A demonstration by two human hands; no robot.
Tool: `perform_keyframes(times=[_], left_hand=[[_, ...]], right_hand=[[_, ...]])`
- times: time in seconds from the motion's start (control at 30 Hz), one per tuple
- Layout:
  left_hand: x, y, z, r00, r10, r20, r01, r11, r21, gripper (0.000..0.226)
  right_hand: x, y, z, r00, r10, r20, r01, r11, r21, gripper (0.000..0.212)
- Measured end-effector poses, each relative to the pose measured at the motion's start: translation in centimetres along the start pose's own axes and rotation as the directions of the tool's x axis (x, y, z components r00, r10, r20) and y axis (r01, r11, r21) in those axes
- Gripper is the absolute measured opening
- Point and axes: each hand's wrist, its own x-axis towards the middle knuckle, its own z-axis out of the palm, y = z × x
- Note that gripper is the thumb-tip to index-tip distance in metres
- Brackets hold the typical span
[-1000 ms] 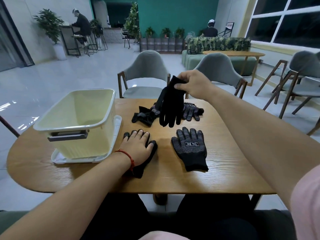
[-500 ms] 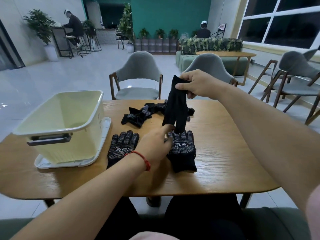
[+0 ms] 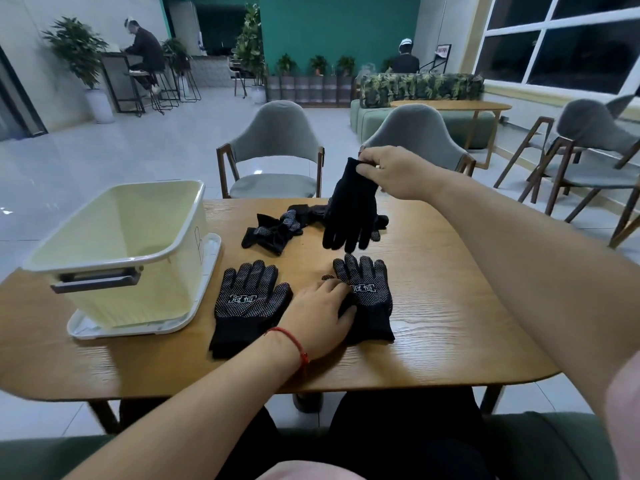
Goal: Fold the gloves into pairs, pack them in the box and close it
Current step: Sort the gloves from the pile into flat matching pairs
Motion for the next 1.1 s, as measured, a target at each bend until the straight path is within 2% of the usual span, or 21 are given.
perform_keyframes(times=[0.07,0.17,0.33,0.5,0.6,0.73,0.9,1.1], left_hand=[[-0.4,0.1,0.7,0.999,0.014,-0.045,-0.014,1.0,0.008,0.051],[-0.6,0.0,0.9,0.998,0.022,-0.063,-0.022,1.0,0.002,0.048],[-0.6,-0.1,0.8,0.999,0.009,-0.038,-0.01,1.0,-0.021,0.051],[-0.7,0.2,0.5,1.0,0.0,-0.023,0.0,1.0,-0.011,0.058],[-0.8,0.2,0.5,1.0,-0.005,-0.015,0.005,1.0,-0.008,0.057],[-1.0,0.4,0.2,1.0,-0.012,-0.004,0.012,0.999,-0.036,0.058],[-1.0,0.4,0.0,0.999,0.005,-0.04,-0.006,1.0,-0.026,0.048],[-1.1,0.3,-0.2,0.998,0.018,-0.064,-0.017,1.0,0.024,0.052]], right_hand=[[-0.1,-0.1,-0.1,0.996,-0.055,-0.077,0.052,0.998,-0.037,0.021],[-1.2,-0.8,0.1,0.987,-0.114,-0.112,0.103,0.989,-0.105,0.02],[-6.1,-1.2,3.9,0.989,-0.148,0.006,0.145,0.962,-0.232,0.019],[-12.1,0.5,10.4,0.988,-0.154,0.031,0.156,0.982,-0.108,0.012],[-14.6,0.5,12.6,0.993,-0.106,-0.049,0.103,0.993,-0.053,0.016],[-16.3,-0.2,14.6,0.986,-0.088,-0.139,0.079,0.994,-0.069,0.033],[-16.4,0.5,16.7,0.974,0.007,-0.225,-0.005,1.0,0.009,0.032],[-17.1,0.6,17.0,0.931,-0.098,-0.351,0.122,0.991,0.047,0.033]])
